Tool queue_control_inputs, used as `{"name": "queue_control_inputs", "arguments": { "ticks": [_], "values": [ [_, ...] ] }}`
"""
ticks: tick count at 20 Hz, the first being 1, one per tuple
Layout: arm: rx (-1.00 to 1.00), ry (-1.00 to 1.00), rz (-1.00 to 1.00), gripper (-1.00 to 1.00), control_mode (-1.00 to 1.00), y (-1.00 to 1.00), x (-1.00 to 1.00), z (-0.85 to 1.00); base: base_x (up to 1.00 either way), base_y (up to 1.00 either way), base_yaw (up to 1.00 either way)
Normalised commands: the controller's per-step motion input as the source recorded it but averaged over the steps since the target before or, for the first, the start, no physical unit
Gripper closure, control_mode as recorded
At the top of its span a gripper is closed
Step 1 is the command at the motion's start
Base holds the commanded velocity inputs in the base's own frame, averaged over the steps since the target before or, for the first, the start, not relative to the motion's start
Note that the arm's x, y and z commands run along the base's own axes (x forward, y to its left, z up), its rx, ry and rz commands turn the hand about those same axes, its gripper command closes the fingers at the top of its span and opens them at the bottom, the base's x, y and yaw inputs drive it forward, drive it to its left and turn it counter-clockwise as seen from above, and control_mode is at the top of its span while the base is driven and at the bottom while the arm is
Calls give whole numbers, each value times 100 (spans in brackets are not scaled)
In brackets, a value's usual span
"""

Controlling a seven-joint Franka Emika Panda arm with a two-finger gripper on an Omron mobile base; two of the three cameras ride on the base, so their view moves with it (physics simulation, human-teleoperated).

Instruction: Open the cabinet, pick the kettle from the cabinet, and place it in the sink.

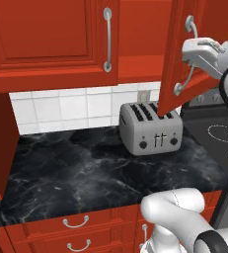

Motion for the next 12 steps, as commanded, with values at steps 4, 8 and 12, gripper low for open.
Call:
{"name": "queue_control_inputs", "arguments": {
  "ticks": [4,8,12],
  "values": [
    [14,0,2,100,-100,-52,-42,0,0,0,0],
    [15,0,3,100,-100,-54,-40,0,0,0,0],
    [17,0,3,100,-100,-58,-38,0,0,0,0]
  ]
}}
